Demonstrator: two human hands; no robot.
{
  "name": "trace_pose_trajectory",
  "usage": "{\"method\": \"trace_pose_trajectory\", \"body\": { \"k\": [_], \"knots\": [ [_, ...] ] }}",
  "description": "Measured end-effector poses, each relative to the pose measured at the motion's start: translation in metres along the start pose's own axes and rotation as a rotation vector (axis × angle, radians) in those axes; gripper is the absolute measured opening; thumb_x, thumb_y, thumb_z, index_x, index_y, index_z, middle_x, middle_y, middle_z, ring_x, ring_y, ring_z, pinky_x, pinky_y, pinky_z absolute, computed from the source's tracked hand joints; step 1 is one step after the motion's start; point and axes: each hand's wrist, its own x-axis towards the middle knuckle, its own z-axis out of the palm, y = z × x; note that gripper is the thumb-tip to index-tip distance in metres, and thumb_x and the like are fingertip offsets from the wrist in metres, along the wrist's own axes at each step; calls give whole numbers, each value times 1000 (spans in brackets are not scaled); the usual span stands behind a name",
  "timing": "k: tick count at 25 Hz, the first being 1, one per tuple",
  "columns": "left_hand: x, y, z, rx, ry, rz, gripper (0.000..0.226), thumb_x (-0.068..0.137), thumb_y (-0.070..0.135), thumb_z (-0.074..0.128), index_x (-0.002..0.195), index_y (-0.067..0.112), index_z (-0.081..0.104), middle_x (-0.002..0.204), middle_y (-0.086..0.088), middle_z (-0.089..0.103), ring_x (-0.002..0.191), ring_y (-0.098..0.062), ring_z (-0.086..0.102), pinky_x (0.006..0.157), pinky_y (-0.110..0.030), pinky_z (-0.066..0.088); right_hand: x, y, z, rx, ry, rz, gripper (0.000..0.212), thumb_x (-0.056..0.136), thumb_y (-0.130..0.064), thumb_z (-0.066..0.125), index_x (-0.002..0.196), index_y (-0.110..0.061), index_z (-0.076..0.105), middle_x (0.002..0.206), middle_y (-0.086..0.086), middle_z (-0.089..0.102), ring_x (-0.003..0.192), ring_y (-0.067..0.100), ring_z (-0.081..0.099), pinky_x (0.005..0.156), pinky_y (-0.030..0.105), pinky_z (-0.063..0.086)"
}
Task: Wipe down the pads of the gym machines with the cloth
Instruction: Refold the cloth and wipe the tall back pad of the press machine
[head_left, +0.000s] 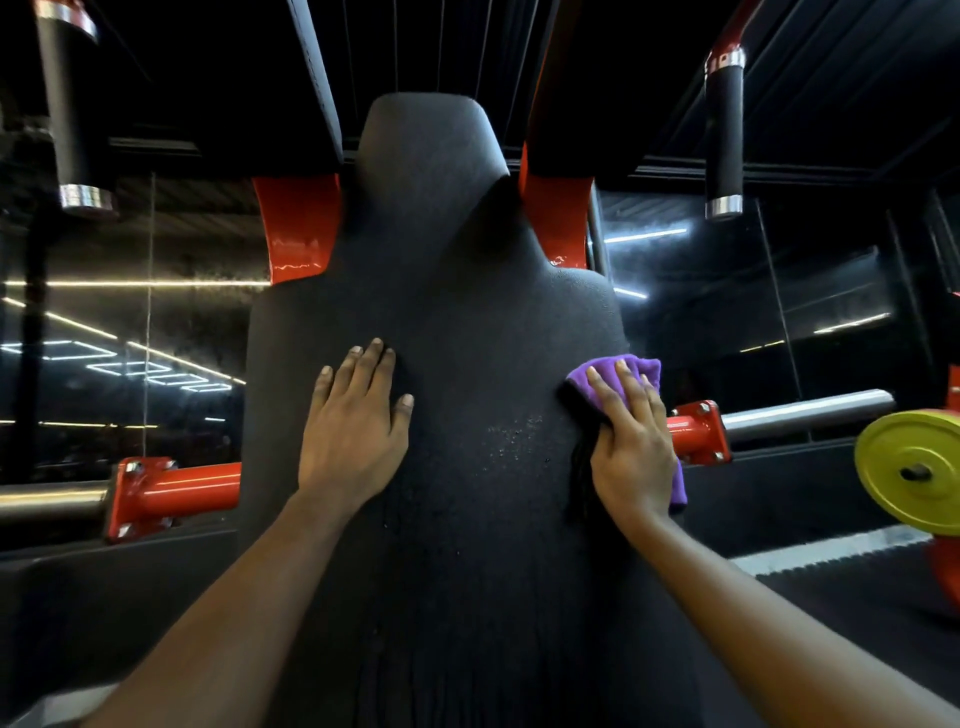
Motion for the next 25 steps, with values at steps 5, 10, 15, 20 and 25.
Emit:
{"method": "trace_pose_trajectory", "body": {
  "k": [5,10,15,20,25],
  "knots": [
    [0,-3,-1,-13,-21,-6,60,105,40,34,159,16,24,167,0,16,154,-17,9,126,-43,8,41,-22,6,-10,-12,-4,61,92,-6,53,144,-37,52,157,-7,42,148,25,32,118,46,35],
    [-4,-6,6,-17,9,8,60,105,40,33,160,19,19,168,4,11,155,-13,3,126,-43,6,116,-63,32,-50,-52,-66,56,96,-16,48,148,-37,47,160,-3,39,151,28,27,119,54,29],
    [-3,-15,10,21,5,46,60,106,40,30,160,19,18,168,4,10,155,-14,3,126,-46,4,44,-49,25,-85,-21,-129,59,93,-15,53,147,-39,48,161,-8,37,152,21,27,115,54,35],
    [-31,-25,0,-13,74,-38,58,105,36,36,159,16,23,167,2,16,155,-16,8,125,-53,6,-21,-40,12,-108,-49,-125,68,90,-7,57,149,-38,46,162,-8,35,153,19,24,117,52,34],
    [-59,-46,6,-1,119,-85,62,103,42,25,159,17,21,167,1,16,155,-16,7,124,-55,7,78,-56,22,-40,-32,-104,58,91,-12,50,145,-33,53,157,0,45,149,28,32,118,51,32]
  ]
}}
